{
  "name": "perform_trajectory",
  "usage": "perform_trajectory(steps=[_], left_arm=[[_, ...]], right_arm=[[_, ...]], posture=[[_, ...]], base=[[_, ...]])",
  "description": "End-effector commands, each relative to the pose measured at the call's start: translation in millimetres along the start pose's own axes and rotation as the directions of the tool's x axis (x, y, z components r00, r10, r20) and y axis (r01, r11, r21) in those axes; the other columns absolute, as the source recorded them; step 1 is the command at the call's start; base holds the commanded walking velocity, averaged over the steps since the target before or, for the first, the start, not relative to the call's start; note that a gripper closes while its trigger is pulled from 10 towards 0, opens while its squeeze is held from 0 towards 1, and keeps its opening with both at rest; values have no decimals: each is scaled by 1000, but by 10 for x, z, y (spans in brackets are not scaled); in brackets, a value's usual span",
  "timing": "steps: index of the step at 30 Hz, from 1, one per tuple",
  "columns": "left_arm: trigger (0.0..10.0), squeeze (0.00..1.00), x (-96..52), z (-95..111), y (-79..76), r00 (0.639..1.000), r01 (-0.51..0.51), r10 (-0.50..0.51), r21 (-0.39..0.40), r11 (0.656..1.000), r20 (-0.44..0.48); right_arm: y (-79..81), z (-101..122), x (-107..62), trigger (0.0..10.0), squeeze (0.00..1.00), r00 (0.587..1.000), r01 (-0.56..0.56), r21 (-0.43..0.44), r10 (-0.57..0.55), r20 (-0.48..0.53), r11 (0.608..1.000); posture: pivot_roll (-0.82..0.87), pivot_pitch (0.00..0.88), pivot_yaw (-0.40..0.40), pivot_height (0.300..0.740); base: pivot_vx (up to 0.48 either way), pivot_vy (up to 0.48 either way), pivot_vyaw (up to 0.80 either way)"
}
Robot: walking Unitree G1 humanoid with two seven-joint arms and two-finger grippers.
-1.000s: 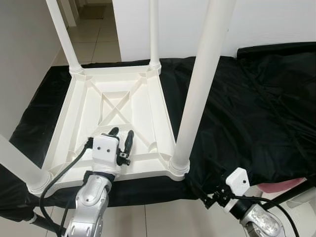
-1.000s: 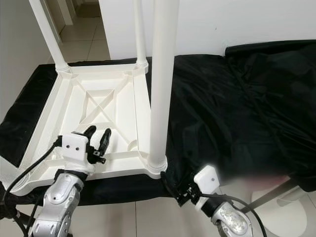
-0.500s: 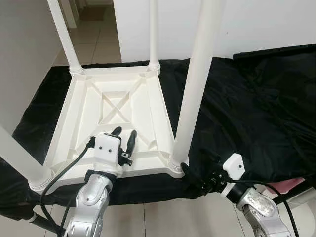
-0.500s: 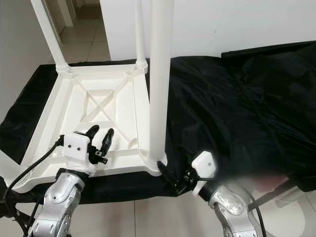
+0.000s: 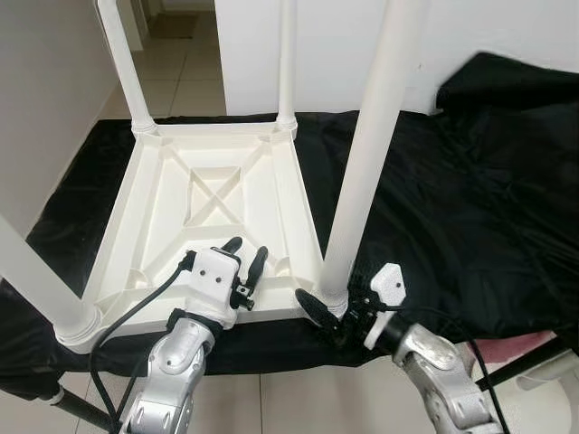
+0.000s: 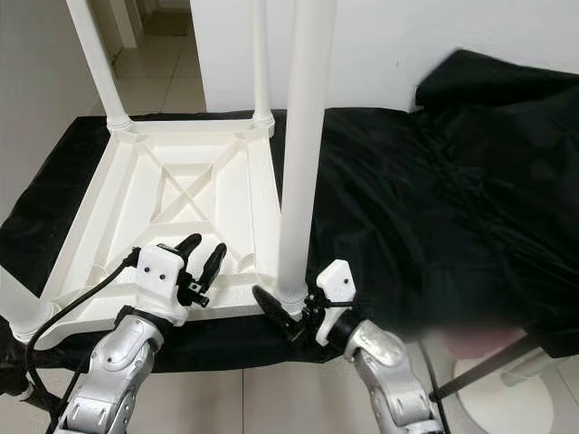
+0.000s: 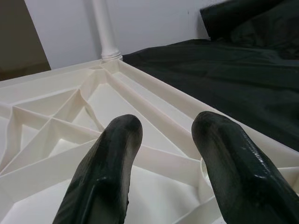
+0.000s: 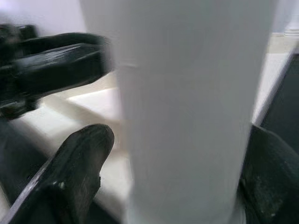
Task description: Building children table
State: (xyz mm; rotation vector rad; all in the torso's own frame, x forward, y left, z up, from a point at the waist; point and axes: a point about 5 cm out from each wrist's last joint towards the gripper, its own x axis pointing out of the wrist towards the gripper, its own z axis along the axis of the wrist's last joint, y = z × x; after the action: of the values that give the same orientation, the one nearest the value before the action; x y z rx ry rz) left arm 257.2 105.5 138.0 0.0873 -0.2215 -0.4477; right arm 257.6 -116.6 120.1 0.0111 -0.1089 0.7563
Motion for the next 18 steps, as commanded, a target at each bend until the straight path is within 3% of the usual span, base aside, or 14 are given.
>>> perform_trajectory(steps=[1,3,10,11,18], left_arm=[[10000,0,-2,-19,-19,1000,20,-20,8,1000,-4],[10000,0,43,-23,-54,999,33,-33,2,999,3],[10000,0,69,-36,-81,998,69,-69,-2,998,-2],[10000,0,97,-41,-117,993,116,-116,-5,993,-6],[10000,0,133,-39,-172,984,179,-179,6,984,-9]], right_arm=[[-20,-23,-5,10000,0,1000,17,-14,-17,-8,1000],[-150,-32,40,10000,0,994,105,-18,-105,3,994],[-310,-38,-3,10000,0,985,174,-39,-174,-6,984],[-447,-49,-41,10000,0,976,215,-45,-216,-15,975],[-612,-83,-38,10000,0,968,245,-60,-247,-33,968]], posture=[[-4,30,1,740],[-13,28,-7,740],[-16,22,-8,740],[-11,14,-7,740],[-4,8,-4,740]], base=[[0,0,0],[0,0,0],[0,0,0],[0,0,0],[0,0,0]])
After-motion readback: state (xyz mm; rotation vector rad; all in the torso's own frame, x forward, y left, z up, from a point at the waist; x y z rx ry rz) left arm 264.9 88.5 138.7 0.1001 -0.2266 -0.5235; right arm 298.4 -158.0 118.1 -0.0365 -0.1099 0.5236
